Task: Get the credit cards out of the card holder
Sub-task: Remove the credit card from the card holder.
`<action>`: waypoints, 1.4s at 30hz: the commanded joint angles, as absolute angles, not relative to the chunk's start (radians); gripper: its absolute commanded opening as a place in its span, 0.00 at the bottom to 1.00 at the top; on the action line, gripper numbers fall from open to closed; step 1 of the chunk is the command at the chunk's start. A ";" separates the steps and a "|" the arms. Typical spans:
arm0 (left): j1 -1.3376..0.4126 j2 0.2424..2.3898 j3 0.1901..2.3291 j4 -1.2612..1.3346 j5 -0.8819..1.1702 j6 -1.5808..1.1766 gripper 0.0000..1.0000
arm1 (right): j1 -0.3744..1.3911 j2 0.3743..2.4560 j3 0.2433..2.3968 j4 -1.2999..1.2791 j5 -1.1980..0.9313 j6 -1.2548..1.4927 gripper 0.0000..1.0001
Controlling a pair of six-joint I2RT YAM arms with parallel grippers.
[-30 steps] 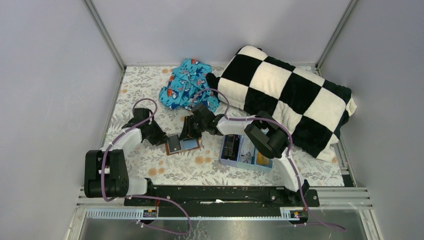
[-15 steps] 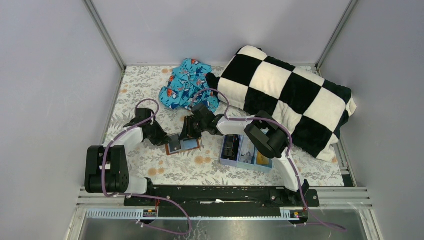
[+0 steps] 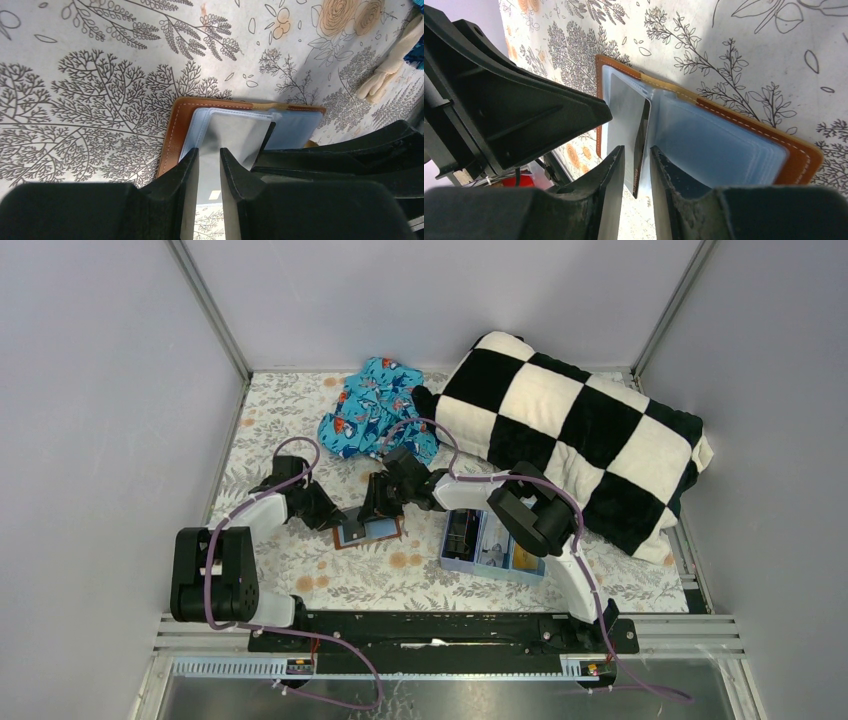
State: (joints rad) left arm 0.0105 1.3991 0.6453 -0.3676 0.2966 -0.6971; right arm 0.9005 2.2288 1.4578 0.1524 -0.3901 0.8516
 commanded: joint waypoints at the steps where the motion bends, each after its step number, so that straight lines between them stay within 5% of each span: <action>1: 0.004 1.421 0.633 -0.334 0.332 -0.703 0.26 | 0.908 2.255 1.467 0.187 -0.423 0.873 0.31; 13: 0.004 1.419 0.629 -0.346 0.308 -0.703 0.26 | 0.904 2.221 1.390 0.271 -0.423 0.927 0.05; 19: 0.005 1.420 0.627 -0.354 0.298 -0.704 0.26 | 0.894 2.206 1.353 0.340 -0.453 0.963 0.21; 28: 0.004 1.414 0.628 -0.361 0.293 -0.706 0.25 | 0.864 2.215 1.280 0.502 -0.506 1.083 0.20; 39: 0.004 1.413 0.628 -0.362 0.295 -0.704 0.25 | 0.857 2.219 1.250 0.574 -0.523 1.130 0.33; 42: 0.005 1.414 0.627 -0.363 0.295 -0.704 0.25 | 0.856 2.223 1.248 0.586 -0.528 1.138 0.25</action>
